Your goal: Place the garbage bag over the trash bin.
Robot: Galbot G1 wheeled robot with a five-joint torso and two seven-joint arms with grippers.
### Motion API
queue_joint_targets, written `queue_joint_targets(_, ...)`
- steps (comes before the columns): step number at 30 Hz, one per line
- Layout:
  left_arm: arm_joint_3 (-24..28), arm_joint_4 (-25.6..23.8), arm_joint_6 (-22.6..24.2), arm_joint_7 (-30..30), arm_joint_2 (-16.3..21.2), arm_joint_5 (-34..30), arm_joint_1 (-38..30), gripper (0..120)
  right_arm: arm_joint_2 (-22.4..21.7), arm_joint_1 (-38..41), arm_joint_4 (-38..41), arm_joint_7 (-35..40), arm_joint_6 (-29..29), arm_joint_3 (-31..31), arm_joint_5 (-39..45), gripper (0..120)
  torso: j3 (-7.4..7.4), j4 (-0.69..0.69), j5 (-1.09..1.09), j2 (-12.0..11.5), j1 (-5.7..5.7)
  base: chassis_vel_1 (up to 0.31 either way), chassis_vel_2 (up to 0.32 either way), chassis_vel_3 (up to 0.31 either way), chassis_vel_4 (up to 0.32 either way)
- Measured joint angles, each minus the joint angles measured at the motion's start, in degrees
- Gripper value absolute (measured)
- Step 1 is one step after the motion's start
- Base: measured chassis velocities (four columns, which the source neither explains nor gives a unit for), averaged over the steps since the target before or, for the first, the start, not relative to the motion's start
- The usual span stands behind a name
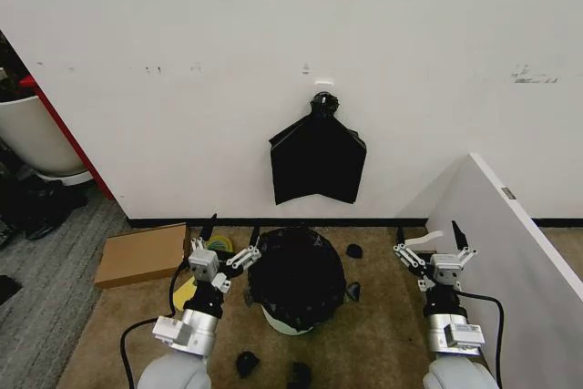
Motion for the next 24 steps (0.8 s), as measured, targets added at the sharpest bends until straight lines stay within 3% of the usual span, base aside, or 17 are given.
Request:
queue_joint_targets(14, 0.5, 1.6, -0.9, 0.8, -1.4, 0.4, -0.8, 100, 0.0, 0.0, 0.0, 0.0, 0.0, 0.0, 0.0, 100, 0.0, 0.0, 0.0, 0.0, 0.0, 0.0, 0.0, 0.0, 0.0)
queue_joint_targets(19, 1.6, 1.9, 3.8, 1.9, 0.7, 0.7, -2.4, 100, 0.0, 0.0, 0.0, 0.0, 0.0, 0.0, 0.0, 100, 0.0, -0.01, 0.0, 0.0, 0.0, 0.0, 0.0, 0.0, 0.0)
queue_joint_targets(24, 1.6, 1.9, 4.3, 2.3, 0.8, 1.5, -2.0, 100, 0.0, 0.0, 0.0, 0.0, 0.0, 0.0, 0.0, 100, 0.0, -0.01, 0.0, 0.0, 0.0, 0.0, 0.0, 0.0, 0.0)
